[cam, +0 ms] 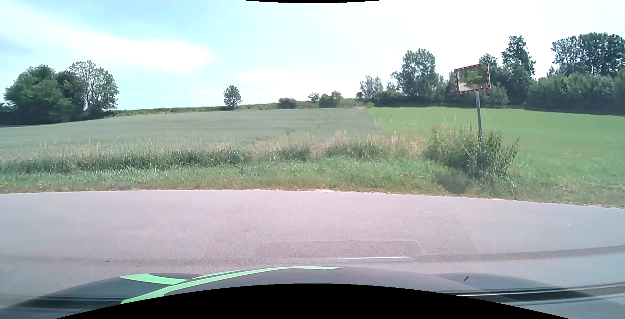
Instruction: Follow the waypoints while adhering to traffic rules and regulations
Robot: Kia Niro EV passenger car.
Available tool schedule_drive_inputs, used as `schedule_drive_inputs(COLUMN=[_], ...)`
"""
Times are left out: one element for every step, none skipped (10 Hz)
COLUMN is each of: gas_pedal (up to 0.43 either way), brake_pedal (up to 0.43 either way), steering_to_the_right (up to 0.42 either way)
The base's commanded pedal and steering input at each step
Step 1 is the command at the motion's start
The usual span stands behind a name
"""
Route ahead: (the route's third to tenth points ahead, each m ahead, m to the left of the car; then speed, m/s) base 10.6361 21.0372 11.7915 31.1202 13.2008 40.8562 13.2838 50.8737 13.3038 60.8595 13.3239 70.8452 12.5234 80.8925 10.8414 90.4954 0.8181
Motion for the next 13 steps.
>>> schedule_drive_inputs(gas_pedal=[0.000, 0.000, 0.000, 0.000, 0.000, 0.000, 0.000, 0.000, 0.000, 0.000, 0.000, 0.000, 0.000], brake_pedal=[0.323, 0.305, 0.274, 0.244, 0.244, 0.244, 0.244, 0.207, 0.091, 0.000, 0.000, 0.000, 0.000], steering_to_the_right=[-0.158, -0.176, -0.179, -0.174, -0.155, -0.146, -0.146, -0.146, -0.146, -0.146, -0.147, -0.154, -0.165])
